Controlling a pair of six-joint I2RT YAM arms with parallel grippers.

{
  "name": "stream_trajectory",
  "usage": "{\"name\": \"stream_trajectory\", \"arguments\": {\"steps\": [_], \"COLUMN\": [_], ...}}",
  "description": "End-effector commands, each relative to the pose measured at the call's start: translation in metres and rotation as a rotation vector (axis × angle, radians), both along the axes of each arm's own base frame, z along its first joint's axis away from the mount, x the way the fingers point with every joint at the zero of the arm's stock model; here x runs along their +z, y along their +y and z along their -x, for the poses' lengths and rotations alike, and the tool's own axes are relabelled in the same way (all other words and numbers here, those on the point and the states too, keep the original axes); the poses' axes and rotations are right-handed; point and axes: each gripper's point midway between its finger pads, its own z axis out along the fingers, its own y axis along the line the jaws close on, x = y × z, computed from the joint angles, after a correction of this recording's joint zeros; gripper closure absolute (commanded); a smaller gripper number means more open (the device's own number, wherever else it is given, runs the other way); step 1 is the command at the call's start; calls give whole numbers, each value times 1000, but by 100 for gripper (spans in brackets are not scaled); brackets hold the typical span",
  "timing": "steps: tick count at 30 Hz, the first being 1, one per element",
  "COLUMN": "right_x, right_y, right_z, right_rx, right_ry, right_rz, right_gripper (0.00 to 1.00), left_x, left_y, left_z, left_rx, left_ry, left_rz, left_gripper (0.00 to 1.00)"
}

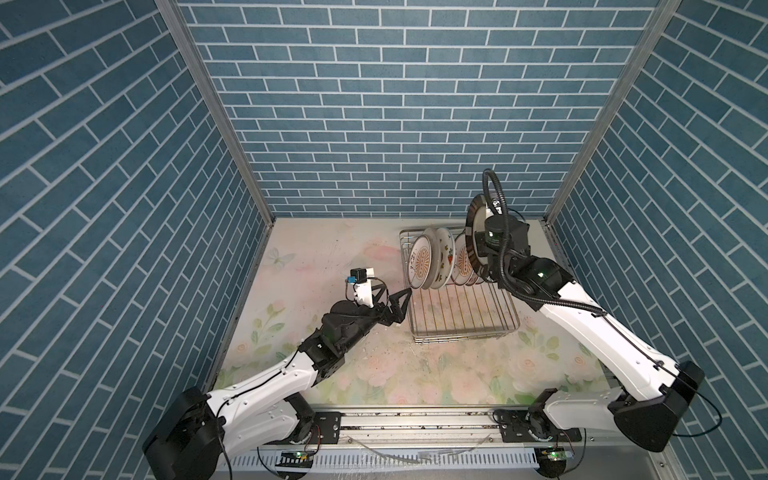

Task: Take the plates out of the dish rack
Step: 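Lift the dark-rimmed plate up out of the rack with the right gripper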

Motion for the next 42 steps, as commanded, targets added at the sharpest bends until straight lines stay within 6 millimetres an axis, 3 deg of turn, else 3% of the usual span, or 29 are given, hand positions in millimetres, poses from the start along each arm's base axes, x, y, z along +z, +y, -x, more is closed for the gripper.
{"name": "stream_trajectory", "arguments": {"steps": [1, 11, 17, 23, 29, 38, 42], "right_x": [37, 41, 37, 39, 39, 43, 43], "right_y": [-16, -4, 14, 34, 43, 75, 77], "right_z": [18, 62, 68, 78, 81, 87, 83], "right_rx": [-16, 252, 392, 562, 672, 905, 952], "right_ry": [-124, -119, -69, -27, 22, 76, 93], "right_rz": [-107, -318, -406, -529, -647, -798, -862], "right_gripper": [100, 100, 100, 100, 100, 100, 100], "left_x": [15, 19, 28, 31, 37, 41, 54], "left_y": [-4, -9, -20, -11, -13, -11, -10], "left_z": [7, 12, 22, 26, 33, 35, 49], "left_rx": [-41, -80, -166, -141, -181, -181, -240], "left_ry": [-46, -39, -50, -61, -72, -70, -80], "left_rz": [22, 68, 83, 87, 131, 184, 269], "left_gripper": [0, 0, 0, 0, 0, 0, 0]}}
